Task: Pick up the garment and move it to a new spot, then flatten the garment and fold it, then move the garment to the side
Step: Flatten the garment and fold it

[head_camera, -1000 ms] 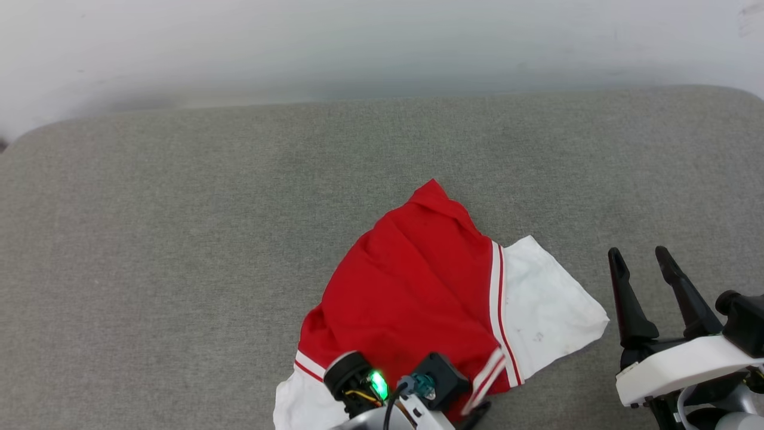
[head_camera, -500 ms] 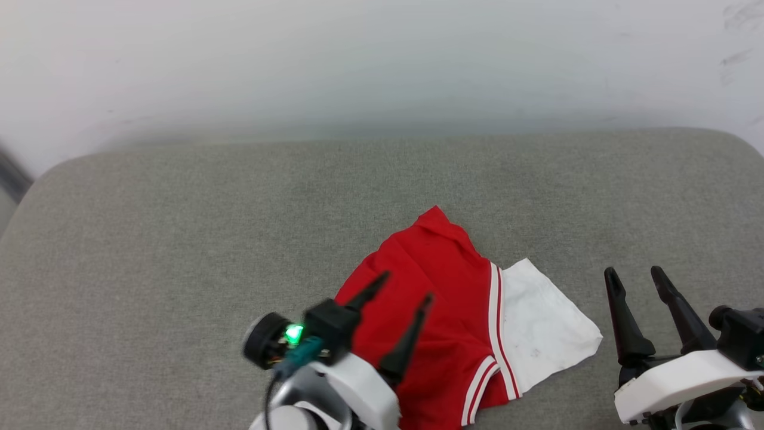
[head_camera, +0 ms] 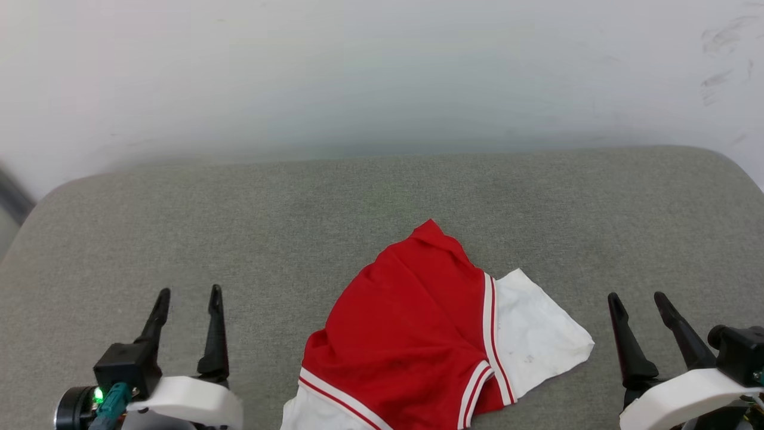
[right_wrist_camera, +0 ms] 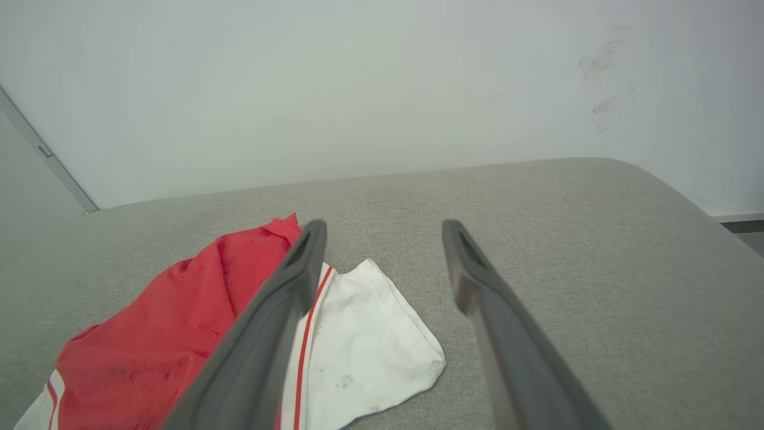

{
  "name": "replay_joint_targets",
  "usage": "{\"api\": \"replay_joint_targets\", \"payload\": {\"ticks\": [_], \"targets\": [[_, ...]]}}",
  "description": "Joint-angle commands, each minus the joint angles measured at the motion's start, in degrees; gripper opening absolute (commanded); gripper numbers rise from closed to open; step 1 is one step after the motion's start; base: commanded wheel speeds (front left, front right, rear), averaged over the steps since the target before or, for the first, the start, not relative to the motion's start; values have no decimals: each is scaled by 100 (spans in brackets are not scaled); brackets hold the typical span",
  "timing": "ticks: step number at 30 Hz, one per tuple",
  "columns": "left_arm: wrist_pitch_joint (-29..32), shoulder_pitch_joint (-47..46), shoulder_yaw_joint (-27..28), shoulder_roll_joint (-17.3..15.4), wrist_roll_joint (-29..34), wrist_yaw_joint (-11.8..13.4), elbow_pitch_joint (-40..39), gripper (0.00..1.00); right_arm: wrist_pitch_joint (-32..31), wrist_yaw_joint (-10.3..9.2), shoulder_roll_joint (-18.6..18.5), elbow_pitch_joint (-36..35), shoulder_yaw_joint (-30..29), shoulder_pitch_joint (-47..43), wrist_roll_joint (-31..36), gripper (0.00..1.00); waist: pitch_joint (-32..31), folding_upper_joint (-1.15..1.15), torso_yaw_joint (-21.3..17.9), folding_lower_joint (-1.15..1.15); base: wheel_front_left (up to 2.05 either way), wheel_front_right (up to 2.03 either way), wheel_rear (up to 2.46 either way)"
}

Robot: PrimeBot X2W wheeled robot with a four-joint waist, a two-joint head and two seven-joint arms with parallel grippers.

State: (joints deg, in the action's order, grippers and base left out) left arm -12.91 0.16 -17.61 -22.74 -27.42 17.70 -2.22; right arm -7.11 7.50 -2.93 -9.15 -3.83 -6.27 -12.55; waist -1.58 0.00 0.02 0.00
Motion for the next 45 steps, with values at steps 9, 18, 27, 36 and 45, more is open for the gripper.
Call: {"api": "replay_joint_targets", "payload": {"ticks": [9,18,27,36,45], "targets": [[99,75,-55,-71,24,57,-209,100,-1440,-1,-256,616,-633,-3,-443,100,129,0,120,0,0,0,0],[-9,-326,-148,28,87,-90,-220,100,-3323,-2,-764,1292,-477,721,-885,100,698,0,405,0,0,0,0],[-110,-775,-271,191,149,-224,-59,100,-3592,-2,-1200,2265,356,1808,-1082,100,1361,0,650,0,0,0,0],[-73,-891,-313,179,102,-320,223,100,-4056,-2,-1159,3119,828,1839,-1492,0,1420,0,625,0,0,0,0],[874,-719,-556,-276,-53,-612,252,100,-3516,-3,-1388,2863,521,2164,-1407,0,1044,0,407,0,0,0,0]]}}
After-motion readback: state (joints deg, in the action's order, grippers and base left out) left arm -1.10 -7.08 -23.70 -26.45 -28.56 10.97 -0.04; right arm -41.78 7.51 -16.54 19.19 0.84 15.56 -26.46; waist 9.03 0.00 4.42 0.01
